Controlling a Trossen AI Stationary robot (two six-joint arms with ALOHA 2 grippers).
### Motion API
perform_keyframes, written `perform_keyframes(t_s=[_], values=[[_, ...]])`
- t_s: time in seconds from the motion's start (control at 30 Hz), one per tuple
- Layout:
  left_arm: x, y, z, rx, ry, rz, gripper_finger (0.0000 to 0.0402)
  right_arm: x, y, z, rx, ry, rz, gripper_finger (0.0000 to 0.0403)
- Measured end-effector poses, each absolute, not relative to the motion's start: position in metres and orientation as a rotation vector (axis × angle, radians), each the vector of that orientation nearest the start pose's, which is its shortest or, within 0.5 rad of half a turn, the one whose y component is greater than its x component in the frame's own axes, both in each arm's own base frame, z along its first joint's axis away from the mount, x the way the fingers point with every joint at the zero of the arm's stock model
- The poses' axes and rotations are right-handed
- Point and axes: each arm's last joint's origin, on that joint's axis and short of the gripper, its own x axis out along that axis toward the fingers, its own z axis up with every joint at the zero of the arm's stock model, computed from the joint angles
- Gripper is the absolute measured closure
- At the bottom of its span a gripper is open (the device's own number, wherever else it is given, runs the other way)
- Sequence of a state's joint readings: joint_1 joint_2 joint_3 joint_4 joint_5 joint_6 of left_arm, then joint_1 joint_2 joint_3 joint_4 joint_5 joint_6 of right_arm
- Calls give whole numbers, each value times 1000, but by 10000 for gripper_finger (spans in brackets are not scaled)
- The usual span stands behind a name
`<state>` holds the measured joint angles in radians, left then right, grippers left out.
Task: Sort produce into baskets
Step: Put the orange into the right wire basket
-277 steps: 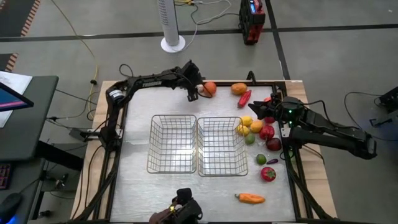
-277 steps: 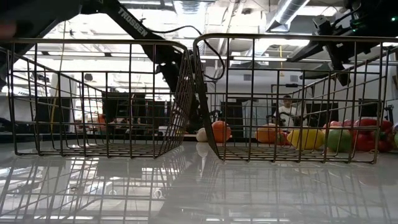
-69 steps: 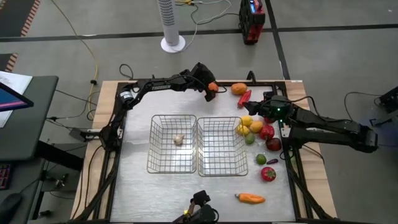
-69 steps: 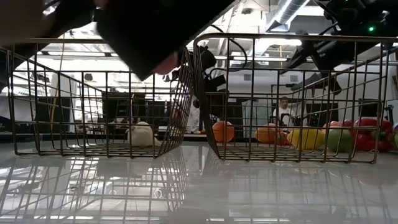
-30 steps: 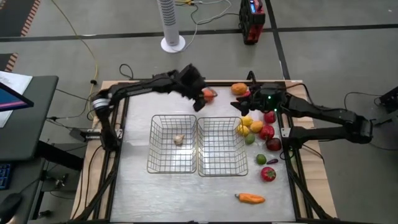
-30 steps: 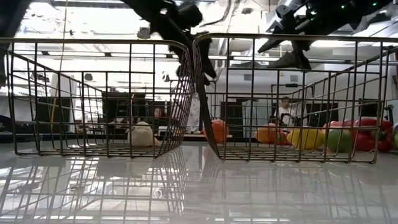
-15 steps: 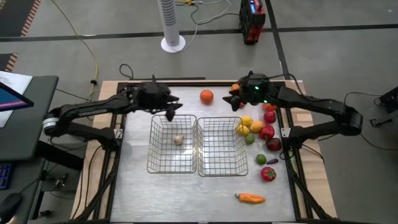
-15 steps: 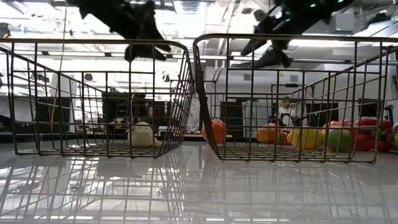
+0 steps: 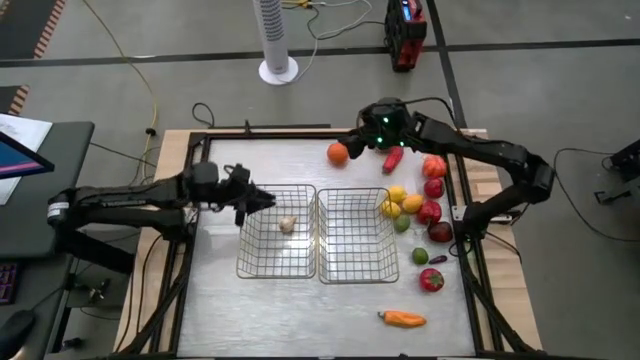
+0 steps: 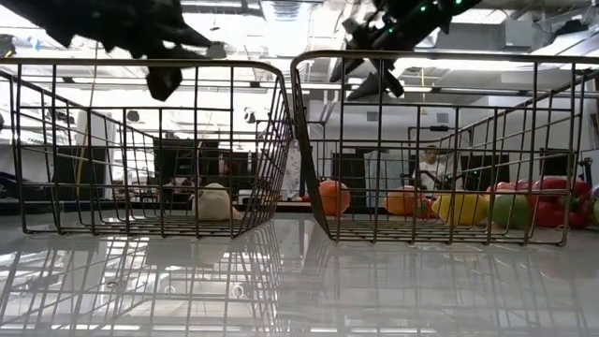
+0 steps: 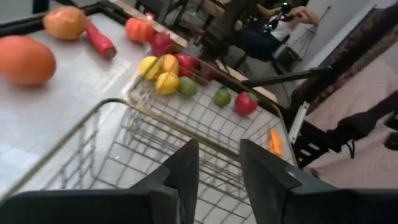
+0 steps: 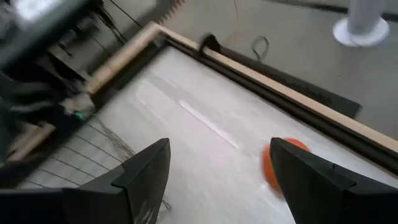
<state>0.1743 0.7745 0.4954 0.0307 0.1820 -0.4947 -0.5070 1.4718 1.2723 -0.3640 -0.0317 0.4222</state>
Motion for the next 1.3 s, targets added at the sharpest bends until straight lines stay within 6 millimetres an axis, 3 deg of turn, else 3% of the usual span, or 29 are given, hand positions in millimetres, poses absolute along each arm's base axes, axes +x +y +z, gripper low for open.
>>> perform_keyframes(t_s=[0.17, 0.37, 0.6, 0.9, 1.1, 1.3], values=[[177, -1, 253, -503, 221, 159, 323, 290, -185, 306, 575, 546, -555, 101], [175, -22, 249, -531, 181, 295, 332, 301, -206, 269, 566, 664, -539, 101], [166, -36, 222, -647, 140, 311, 346, 313, -218, 232, 545, 763, -612, 101], [161, -39, 204, -754, 98, 259, 371, 318, -223, 224, 529, 746, -633, 101], [166, -57, 225, -796, 45, 127, 388, 325, -217, 222, 524, 733, -610, 101], [172, -67, 236, -777, 100, 135, 390, 333, -207, 220, 513, 739, -593, 101]])
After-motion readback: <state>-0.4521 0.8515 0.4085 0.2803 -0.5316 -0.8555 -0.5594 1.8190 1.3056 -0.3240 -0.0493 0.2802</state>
